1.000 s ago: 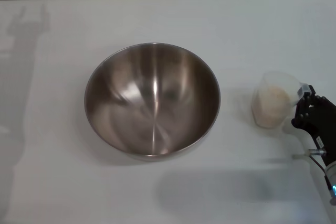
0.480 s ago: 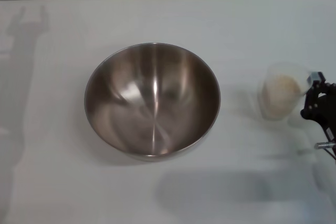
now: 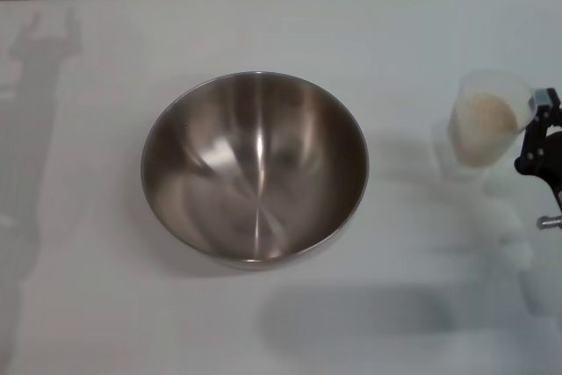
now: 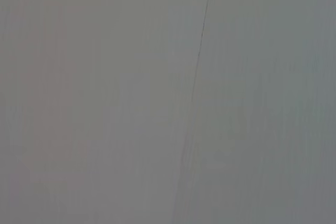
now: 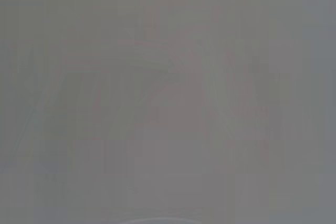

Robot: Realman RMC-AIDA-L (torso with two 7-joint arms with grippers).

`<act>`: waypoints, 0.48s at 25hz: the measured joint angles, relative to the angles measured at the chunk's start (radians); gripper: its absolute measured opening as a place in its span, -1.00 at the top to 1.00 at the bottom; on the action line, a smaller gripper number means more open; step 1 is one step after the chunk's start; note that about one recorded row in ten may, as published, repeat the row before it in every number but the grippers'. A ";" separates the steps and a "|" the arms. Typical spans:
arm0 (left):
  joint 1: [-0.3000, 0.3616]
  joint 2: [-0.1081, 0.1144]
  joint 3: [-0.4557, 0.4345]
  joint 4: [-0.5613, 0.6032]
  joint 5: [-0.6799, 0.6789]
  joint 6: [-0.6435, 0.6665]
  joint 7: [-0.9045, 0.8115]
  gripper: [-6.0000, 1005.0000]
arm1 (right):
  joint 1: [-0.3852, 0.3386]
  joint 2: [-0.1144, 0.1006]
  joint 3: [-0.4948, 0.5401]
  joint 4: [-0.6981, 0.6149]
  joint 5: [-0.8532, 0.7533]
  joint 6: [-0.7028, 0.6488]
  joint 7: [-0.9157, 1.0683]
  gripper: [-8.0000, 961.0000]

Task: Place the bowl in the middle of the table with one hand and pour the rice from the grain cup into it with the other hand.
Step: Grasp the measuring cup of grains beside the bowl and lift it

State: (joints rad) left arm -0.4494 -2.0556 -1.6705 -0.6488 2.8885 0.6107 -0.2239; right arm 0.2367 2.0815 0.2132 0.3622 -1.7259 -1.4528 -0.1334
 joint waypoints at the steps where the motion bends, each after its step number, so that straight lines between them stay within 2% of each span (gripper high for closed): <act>1: 0.000 0.000 0.000 0.000 0.000 0.000 0.000 -0.01 | 0.004 0.000 0.000 -0.006 0.000 -0.011 -0.005 0.95; 12: 0.021 -0.001 0.000 0.000 0.000 0.025 -0.001 -0.01 | 0.047 -0.001 0.008 -0.057 -0.024 -0.121 -0.116 0.95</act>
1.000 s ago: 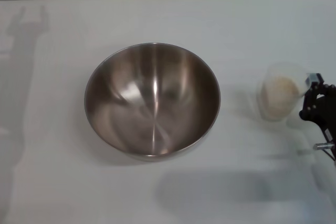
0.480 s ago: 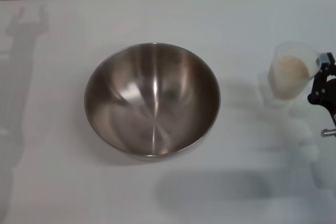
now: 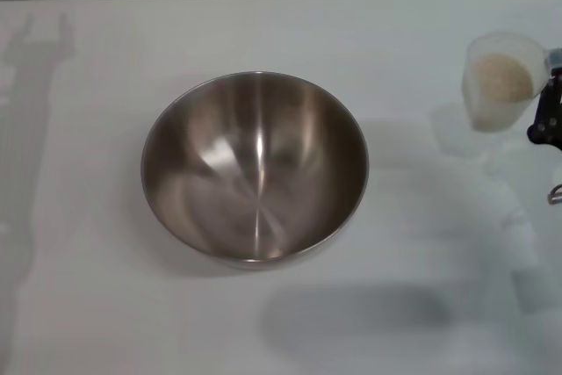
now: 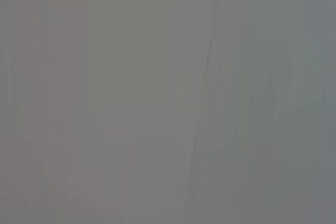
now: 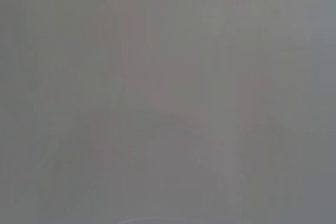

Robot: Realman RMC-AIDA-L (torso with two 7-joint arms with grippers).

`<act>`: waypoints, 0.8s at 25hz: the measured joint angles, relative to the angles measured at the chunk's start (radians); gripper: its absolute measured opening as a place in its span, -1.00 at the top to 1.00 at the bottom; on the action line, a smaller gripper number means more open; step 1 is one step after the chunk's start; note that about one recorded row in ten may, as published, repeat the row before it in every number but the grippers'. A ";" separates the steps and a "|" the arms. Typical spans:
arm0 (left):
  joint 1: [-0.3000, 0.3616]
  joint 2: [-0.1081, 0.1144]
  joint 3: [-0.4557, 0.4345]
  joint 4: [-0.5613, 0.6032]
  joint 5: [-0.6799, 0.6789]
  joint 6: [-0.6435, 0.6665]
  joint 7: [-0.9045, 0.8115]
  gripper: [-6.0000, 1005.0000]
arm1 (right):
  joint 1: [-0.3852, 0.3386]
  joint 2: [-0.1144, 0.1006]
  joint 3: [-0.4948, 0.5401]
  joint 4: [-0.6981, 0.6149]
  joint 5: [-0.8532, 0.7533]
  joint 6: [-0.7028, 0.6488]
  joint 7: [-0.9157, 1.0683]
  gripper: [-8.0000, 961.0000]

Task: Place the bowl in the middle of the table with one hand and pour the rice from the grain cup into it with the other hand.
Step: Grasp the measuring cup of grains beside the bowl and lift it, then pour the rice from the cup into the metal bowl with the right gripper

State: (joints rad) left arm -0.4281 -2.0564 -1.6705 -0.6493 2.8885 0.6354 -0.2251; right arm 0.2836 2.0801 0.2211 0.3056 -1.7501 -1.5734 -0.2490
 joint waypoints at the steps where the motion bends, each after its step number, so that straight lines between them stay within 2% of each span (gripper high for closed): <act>1: 0.000 0.000 0.000 0.000 0.000 0.000 0.000 -0.01 | 0.007 -0.001 0.001 -0.003 0.001 -0.008 0.000 0.95; 14: 0.005 -0.001 0.001 0.001 0.000 0.000 -0.007 -0.01 | 0.150 -0.007 0.006 -0.053 0.003 -0.038 0.008 0.95; 20: 0.006 -0.002 0.004 0.002 0.000 0.000 -0.008 -0.01 | 0.226 -0.007 -0.004 -0.066 0.002 0.000 0.010 0.95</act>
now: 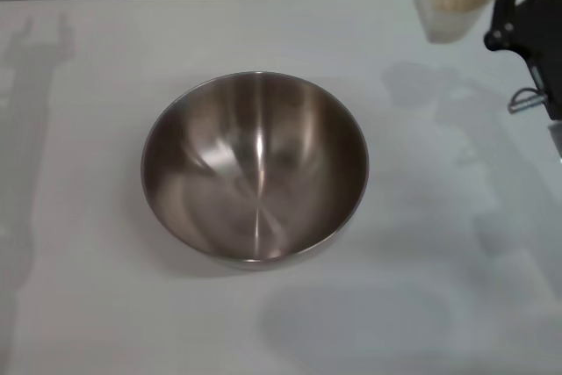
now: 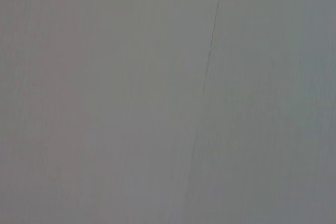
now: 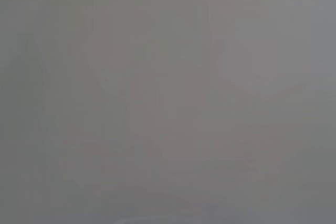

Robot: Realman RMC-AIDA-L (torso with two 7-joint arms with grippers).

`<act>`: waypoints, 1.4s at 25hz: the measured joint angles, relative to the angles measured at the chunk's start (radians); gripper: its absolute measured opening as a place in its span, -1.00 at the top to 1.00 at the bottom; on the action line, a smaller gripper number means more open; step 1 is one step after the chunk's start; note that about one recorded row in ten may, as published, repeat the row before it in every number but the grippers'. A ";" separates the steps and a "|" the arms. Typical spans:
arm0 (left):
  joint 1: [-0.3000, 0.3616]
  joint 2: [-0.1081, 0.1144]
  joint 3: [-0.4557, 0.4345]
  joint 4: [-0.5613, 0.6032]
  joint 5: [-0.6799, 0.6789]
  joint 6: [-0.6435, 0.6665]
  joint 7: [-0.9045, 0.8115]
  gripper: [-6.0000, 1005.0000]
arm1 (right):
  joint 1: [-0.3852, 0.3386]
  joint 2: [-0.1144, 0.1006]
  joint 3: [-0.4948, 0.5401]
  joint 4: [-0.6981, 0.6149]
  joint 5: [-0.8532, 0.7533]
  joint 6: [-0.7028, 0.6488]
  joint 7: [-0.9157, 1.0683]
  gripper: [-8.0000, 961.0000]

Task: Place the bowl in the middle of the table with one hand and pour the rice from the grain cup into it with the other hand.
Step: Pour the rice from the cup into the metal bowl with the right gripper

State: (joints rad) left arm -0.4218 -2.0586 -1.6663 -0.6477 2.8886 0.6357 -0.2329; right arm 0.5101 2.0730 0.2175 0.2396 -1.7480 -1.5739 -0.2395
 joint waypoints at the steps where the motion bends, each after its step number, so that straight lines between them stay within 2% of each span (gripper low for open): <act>1: 0.000 0.000 0.000 0.000 0.000 0.000 0.000 -0.01 | 0.010 0.000 0.000 -0.001 -0.001 0.006 0.000 0.95; 10: 0.001 0.000 -0.008 0.004 0.000 0.000 0.004 -0.01 | 0.099 0.000 -0.004 -0.010 -0.020 0.071 0.001 0.95; 17: 0.002 0.001 -0.025 0.006 0.000 0.001 0.008 -0.01 | 0.140 0.003 -0.004 0.035 -0.069 0.081 0.001 0.95; 35: 0.013 0.006 -0.055 0.011 0.000 0.009 0.009 -0.01 | 0.136 0.006 -0.003 0.067 -0.214 0.074 -0.064 0.95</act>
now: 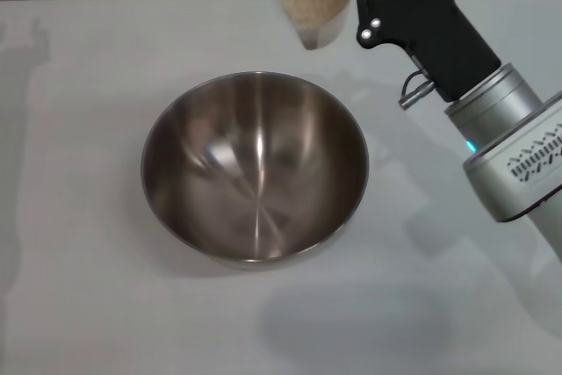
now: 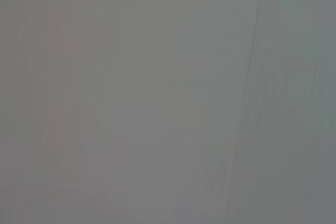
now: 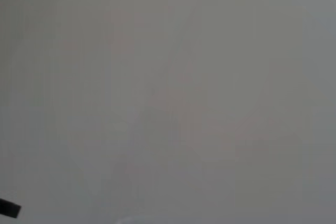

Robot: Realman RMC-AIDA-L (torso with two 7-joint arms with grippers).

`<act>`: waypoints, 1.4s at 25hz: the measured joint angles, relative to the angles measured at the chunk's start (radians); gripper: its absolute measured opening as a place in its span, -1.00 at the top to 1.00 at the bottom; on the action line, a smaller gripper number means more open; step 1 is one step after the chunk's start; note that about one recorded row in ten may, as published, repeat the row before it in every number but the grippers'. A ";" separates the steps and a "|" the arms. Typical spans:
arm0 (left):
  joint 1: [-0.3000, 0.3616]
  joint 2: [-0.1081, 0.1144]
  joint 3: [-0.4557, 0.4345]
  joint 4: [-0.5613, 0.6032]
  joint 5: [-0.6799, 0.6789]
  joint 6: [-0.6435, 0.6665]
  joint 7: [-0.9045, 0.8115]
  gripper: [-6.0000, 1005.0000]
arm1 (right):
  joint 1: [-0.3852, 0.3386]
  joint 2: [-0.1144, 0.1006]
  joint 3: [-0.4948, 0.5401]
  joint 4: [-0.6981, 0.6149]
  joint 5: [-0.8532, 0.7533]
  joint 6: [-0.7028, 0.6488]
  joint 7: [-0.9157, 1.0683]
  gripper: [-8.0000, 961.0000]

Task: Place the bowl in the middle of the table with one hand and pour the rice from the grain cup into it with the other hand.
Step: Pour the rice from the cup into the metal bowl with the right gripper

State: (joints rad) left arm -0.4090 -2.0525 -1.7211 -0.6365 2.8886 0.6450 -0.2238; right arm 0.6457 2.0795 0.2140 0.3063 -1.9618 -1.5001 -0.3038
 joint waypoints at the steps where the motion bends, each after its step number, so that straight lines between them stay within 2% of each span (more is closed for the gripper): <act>1: 0.001 0.000 0.000 0.000 0.000 0.002 0.000 -0.01 | 0.000 0.000 0.000 0.003 -0.008 0.000 -0.012 0.95; 15: 0.014 -0.004 0.000 -0.007 0.000 0.016 -0.008 -0.01 | -0.004 0.001 -0.002 0.010 -0.169 0.006 -0.171 0.95; 25: 0.013 -0.005 0.000 -0.007 0.000 0.016 -0.009 -0.01 | -0.041 0.002 0.006 0.054 -0.197 -0.012 -0.547 0.95; 35: 0.007 -0.006 0.002 -0.010 0.000 0.017 -0.009 -0.01 | -0.064 0.002 0.012 0.049 -0.192 -0.094 -0.691 0.95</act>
State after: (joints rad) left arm -0.4025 -2.0586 -1.7191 -0.6465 2.8881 0.6622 -0.2332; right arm 0.5814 2.0819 0.2255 0.3555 -2.1537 -1.5946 -0.9950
